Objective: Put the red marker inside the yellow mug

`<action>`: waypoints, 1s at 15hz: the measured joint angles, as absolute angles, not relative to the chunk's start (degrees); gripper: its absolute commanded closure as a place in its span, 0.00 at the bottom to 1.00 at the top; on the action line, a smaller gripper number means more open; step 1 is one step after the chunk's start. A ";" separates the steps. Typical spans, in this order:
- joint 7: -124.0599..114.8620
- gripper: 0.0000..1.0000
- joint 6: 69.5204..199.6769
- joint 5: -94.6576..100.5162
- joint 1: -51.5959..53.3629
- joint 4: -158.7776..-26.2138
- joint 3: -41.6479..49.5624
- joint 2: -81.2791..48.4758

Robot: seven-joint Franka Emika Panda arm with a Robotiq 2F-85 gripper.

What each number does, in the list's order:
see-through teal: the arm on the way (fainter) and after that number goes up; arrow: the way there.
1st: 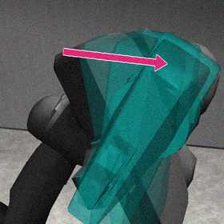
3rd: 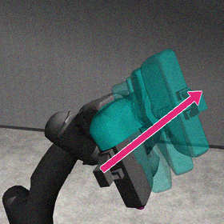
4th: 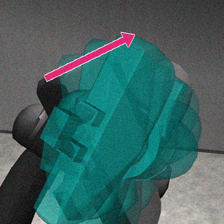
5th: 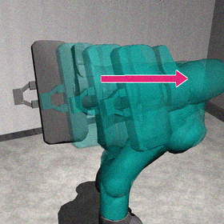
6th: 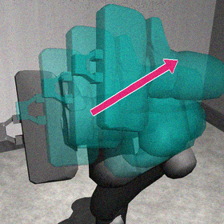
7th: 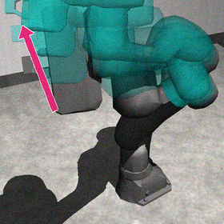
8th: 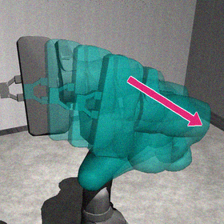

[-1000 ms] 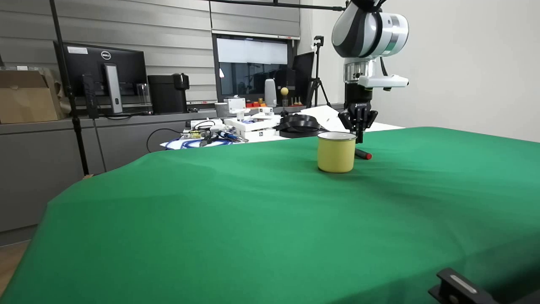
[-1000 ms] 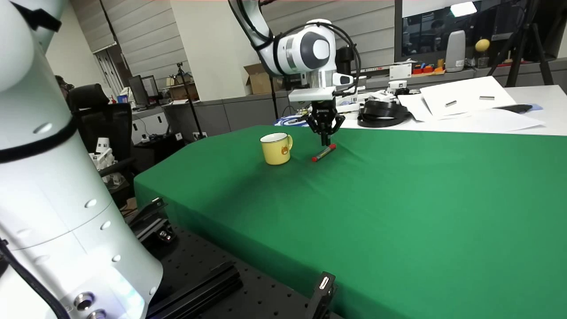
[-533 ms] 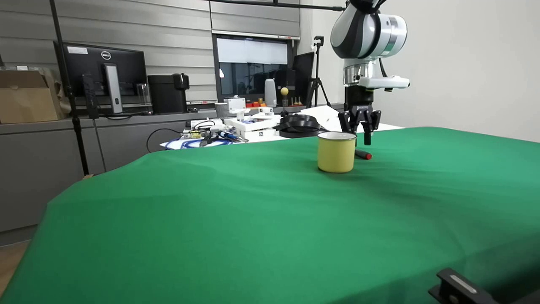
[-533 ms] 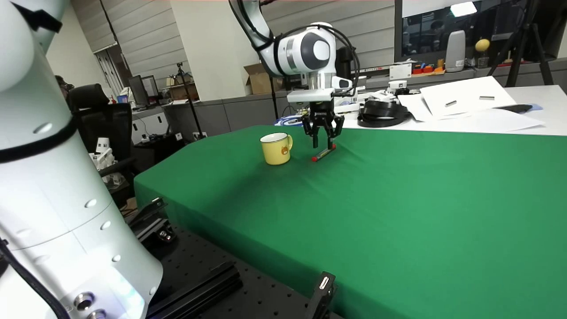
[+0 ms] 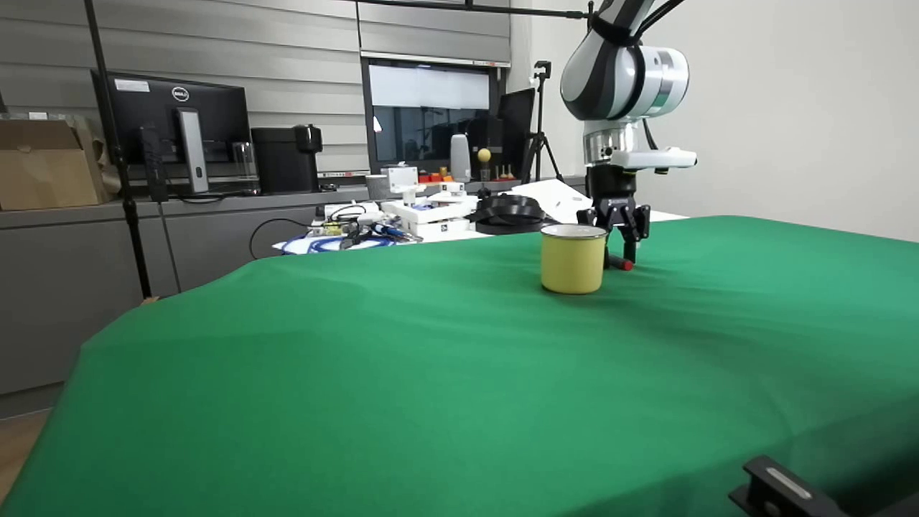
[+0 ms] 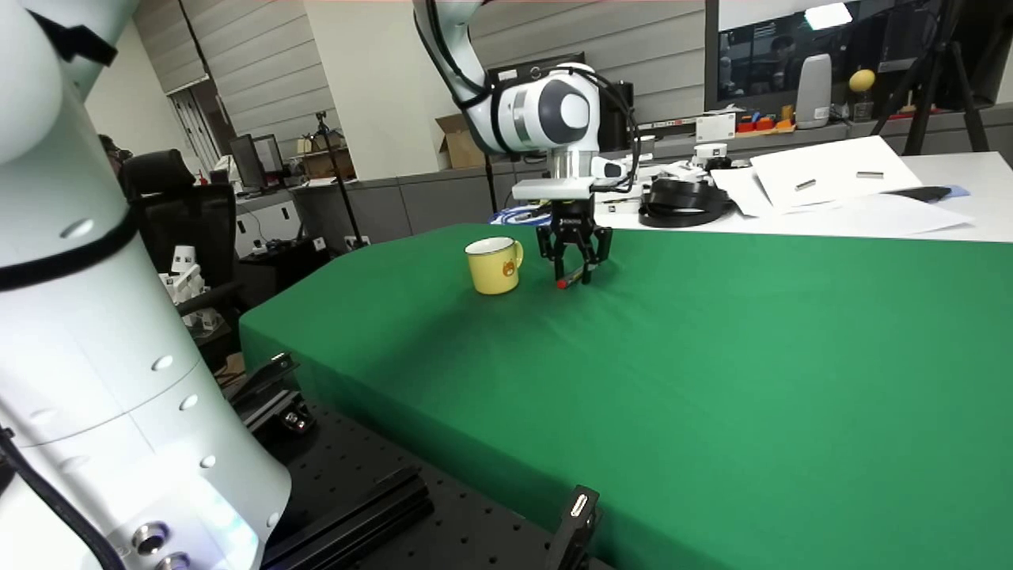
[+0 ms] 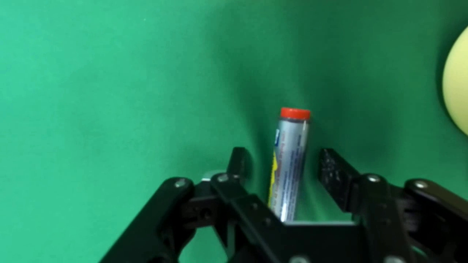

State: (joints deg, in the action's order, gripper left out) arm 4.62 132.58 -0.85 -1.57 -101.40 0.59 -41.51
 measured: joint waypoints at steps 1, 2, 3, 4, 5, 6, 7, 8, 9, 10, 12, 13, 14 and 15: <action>4.62 0.83 132.27 -0.68 -1.47 -101.17 0.59 -41.51; 4.56 0.89 132.06 -0.11 -1.30 -100.95 0.61 -41.51; 4.52 0.95 131.93 0.41 -1.07 -100.77 0.70 -41.51; 4.51 0.99 131.76 0.88 -0.84 -100.55 0.76 -41.52; 4.50 0.95 131.71 1.17 -0.59 -100.47 0.76 -41.53; 4.49 0.95 131.71 1.35 -0.35 -100.42 0.79 -41.55; 4.49 0.95 131.71 1.51 -0.15 -100.39 0.84 -41.55; 4.49 0.95 131.71 1.75 -0.02 -100.32 0.90 -41.56; 4.49 0.95 131.71 2.13 0.07 -100.17 0.94 -41.56; 4.49 0.95 131.71 2.33 0.12 -99.93 0.97 -41.56; 4.47 0.95 131.44 2.35 0.17 -99.08 1.04 -41.56; 4.37 0.95 130.87 2.35 0.19 -98.37 1.11 -41.55; 4.09 0.95 129.56 2.35 0.22 -97.41 1.20 -41.54; 3.38 0.95 127.28 2.35 0.29 -96.11 1.38 -41.53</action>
